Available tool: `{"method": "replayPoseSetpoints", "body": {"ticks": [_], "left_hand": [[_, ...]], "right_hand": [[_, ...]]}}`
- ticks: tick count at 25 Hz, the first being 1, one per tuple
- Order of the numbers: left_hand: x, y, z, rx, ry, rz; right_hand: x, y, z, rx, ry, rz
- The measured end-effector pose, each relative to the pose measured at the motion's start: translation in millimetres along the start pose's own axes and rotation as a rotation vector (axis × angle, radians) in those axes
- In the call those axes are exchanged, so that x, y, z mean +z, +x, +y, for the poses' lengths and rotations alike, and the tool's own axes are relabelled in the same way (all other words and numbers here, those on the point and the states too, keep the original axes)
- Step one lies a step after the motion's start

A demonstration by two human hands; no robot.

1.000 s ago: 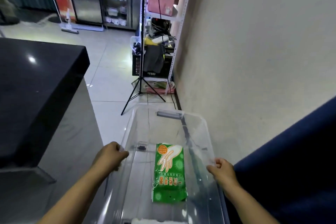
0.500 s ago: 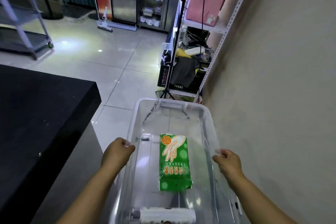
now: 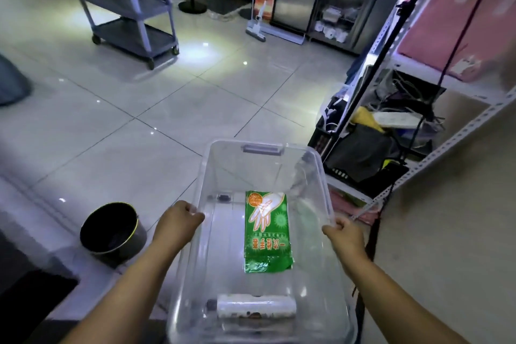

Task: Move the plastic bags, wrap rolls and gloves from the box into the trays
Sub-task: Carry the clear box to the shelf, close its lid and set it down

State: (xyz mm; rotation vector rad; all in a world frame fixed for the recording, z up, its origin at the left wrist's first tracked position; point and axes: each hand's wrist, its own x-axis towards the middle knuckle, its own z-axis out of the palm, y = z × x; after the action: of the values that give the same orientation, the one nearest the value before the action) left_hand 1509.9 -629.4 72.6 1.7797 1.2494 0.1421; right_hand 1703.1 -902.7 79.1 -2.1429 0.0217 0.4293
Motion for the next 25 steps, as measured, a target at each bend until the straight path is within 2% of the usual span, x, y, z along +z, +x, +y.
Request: {"method": "replayPoseSetpoints", "body": {"ticks": [4, 12, 19, 25], "left_hand": [[3.8, 56.7, 39.7, -0.072, -0.046, 0.107], [-17.9, 219.1, 90.0, -0.121, -0.02, 0.254], [-94.5, 406.3, 156.7, -0.081, -0.125, 0.169], [-125.6, 548.2, 233.8, -0.024, -0.097, 0.202]], "right_hand": [[20.0, 86.4, -64.9, -0.113, -0.05, -0.104], [122.3, 217.3, -174.4, -0.182, -0.056, -0.141], [239.1, 325.8, -290.9, -0.118, 0.012, -0.147], [298.9, 422.8, -361.8, -0.11, -0.012, -0.124]]}}
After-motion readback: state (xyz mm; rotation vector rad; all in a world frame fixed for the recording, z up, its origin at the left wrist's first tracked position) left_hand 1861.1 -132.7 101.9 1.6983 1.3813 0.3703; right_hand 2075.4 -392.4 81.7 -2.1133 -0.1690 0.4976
